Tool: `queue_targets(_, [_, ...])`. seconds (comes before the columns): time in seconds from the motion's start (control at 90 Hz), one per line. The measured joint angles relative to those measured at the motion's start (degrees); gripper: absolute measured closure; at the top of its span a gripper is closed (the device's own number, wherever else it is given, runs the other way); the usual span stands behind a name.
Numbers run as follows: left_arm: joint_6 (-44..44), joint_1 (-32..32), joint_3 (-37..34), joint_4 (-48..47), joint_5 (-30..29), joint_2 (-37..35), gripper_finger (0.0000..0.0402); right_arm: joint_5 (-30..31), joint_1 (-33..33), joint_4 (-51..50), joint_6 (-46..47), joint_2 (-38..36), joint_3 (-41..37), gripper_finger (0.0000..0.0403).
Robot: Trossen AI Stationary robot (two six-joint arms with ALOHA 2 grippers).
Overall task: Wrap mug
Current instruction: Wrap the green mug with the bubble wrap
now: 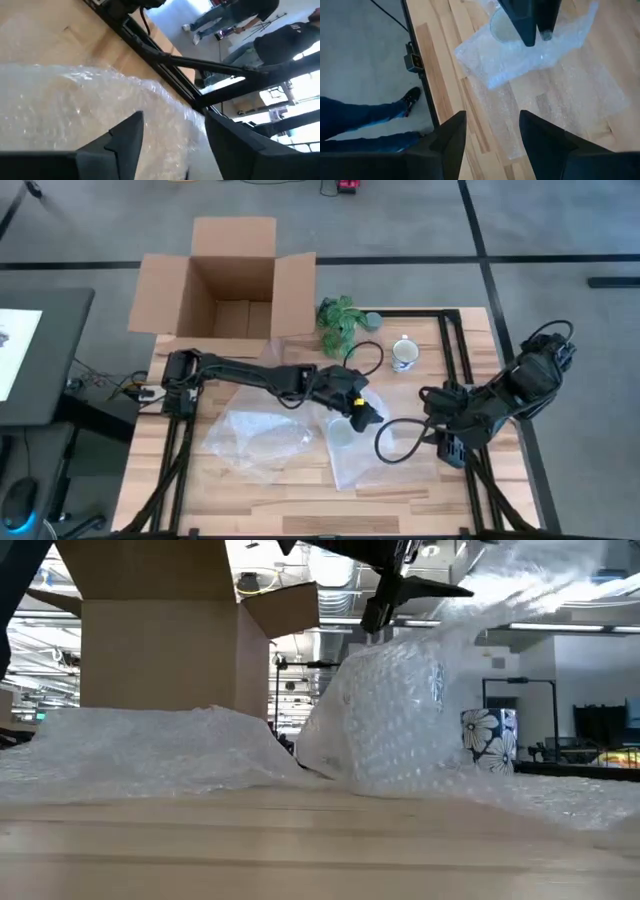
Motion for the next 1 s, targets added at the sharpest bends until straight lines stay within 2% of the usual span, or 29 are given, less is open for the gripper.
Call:
queue_targets(0.211, [1.34, 0.26, 0.00, 0.05, 0.59, 0.00, 0.0128, 0.00, 0.00, 0.00, -0.07, 0.73, 0.00, 0.0231])
queue_targets(0.322, [1.38, 1.09, -0.13, -0.52, 2.76, -1.29, 0.0122, 0.00, -0.26, 0.99, -0.74, 1.51, -0.83, 0.0231])
queue_targets(0.422, [1.71, 1.42, -0.06, -2.07, 2.80, -4.47, 0.0123, -0.02, -1.67, 5.87, -4.43, 1.53, -4.80, 0.0231])
queue_targets(0.622, [3.72, 0.86, -0.02, -17.68, 2.66, -12.96, 0.0125, -1.19, -10.57, 14.78, -14.54, 1.57, -13.02, 0.0240])
queue_targets(0.811, [3.89, -1.68, -0.01, -31.84, -5.73, -19.63, 0.0125, -5.09, -20.67, 28.52, -22.65, 1.59, -20.16, 0.0251])
queue_targets(1.0, [0.78, -5.61, -0.02, -39.05, -12.48, -22.08, 0.0125, -12.27, -28.34, 39.86, -25.88, 1.66, -30.43, 0.0253])
